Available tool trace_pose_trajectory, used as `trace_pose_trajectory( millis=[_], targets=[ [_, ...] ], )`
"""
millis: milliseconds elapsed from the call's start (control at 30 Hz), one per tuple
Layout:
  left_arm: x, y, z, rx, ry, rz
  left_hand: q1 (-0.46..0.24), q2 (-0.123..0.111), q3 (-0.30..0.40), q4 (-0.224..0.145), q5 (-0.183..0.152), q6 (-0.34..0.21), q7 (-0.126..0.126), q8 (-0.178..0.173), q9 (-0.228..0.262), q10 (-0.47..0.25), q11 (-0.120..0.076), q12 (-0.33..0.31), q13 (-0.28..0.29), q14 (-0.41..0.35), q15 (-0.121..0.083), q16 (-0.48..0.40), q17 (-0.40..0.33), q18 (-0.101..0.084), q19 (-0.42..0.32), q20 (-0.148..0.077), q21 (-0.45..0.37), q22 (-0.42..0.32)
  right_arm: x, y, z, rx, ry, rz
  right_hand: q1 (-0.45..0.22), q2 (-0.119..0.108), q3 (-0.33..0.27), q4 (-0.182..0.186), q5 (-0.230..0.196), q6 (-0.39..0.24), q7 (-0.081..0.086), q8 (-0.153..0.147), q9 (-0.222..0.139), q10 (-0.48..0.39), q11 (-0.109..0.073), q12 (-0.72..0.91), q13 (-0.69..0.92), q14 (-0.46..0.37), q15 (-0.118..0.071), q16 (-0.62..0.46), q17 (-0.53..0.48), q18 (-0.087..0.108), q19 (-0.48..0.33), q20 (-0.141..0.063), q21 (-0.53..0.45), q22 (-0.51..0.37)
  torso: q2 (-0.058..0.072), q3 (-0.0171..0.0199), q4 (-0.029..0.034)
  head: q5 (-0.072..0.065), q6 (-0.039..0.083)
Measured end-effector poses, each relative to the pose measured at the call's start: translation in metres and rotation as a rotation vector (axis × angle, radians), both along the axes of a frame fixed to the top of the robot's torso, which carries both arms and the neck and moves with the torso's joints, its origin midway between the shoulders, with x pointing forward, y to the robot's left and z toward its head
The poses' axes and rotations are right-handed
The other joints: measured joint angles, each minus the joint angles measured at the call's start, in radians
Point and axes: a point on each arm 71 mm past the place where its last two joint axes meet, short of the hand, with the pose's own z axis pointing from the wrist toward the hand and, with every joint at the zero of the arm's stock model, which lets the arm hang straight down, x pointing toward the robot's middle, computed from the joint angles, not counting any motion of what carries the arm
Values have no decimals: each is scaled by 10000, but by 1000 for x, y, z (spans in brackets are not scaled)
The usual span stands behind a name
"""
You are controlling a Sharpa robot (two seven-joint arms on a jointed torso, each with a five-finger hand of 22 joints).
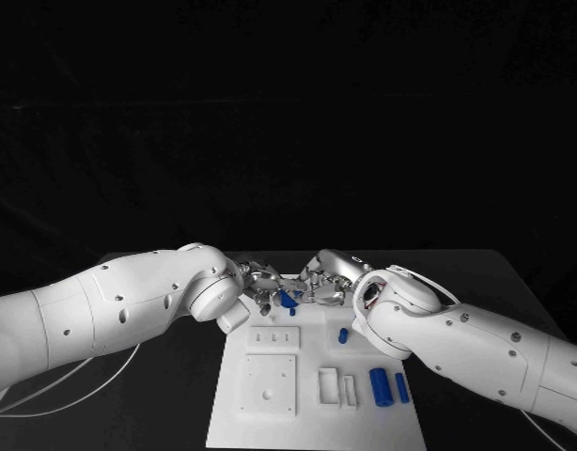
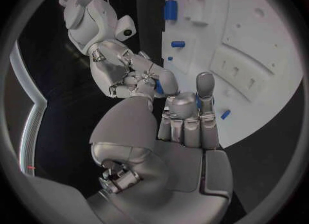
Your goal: Assemble the parts on the task board
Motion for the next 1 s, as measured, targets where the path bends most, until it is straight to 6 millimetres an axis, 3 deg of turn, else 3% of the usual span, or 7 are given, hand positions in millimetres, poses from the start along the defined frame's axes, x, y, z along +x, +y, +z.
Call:
trace_pose_trajectory(
  millis=[200, 333, 600, 833, 1000],
  targets=[
    [0, 0, 0, 15, 36, -44, 270, 380, 22, -351, 120, 49, -50, -6, 156, 0, 0, 0, -1, 0, 0, 0, -29, -2, 20, -20, -116, 166, 0, 1, 0, -21, 23, 21, 0, 0, 0, 0, 0, -1, 1, 19, -1, 0, 0, 0, 0, 0, 0, 0, 0, 0, 0, 0, 0, 8, -3, 0, -6, -1, -21],
    [0, -1, 0, 21, 49, -65, 477, 586, 116, -631, 544, 67, -68, -19, 192, 0, 0, 0, -10, 0, 0, 0, -28, -2, 38, -38, -172, 249, 0, 1, -1, -32, 34, 34, 0, 0, -1, 0, 0, -2, 0, 19, -2, 0, 0, 0, 0, 0, 0, 0, 0, 0, 0, 0, 0, 8, -3, 5, -14, 8, -22],
    [1, -2, 0, 24, 72, -106, 621, 731, 232, -970, 1274, 158, -161, -62, 441, -15, -62, 0, -28, -19, -18, 0, -35, -3, 55, -55, -289, 391, -1, 1, -1, -59, 65, 45, 0, 0, -1, -1, -1, 29, -31, 17, -7, 0, 0, 0, -1, -1, 0, -47, 1, 0, 0, 0, 0, 7, 0, 11, -17, 6, -16],
    [0, -2, 0, -5, 84, -118, 743, 853, 490, -1503, 1652, 156, -163, -13, 486, -6, -79, 0, -61, -16, -59, 47, 8, -21, 109, -109, -469, 652, -1, 2, -3, -95, 108, 60, 0, 0, -2, -2, -1, 29, -31, 14, -5, 0, 0, 0, -1, -1, 1, -47, 1, 0, 0, 0, 0, 6, 0, 16, -4, -46, -44],
    [0, -2, 0, -36, 103, -106, 791, 848, 502, -1510, 2200, 179, -139, 26, 486, -16, -126, 0, -102, 0, -75, 125, 137, -79, 163, -163, -559, 832, -1, 2, -4, -104, 134, 47, -14, -15, -3, -2, -2, 28, -30, 14, 1, 0, 0, 0, -1, -1, 1, -47, 1, 0, 0, 0, 0, 5, 2, 17, -3, -24, -57]
  ],
)
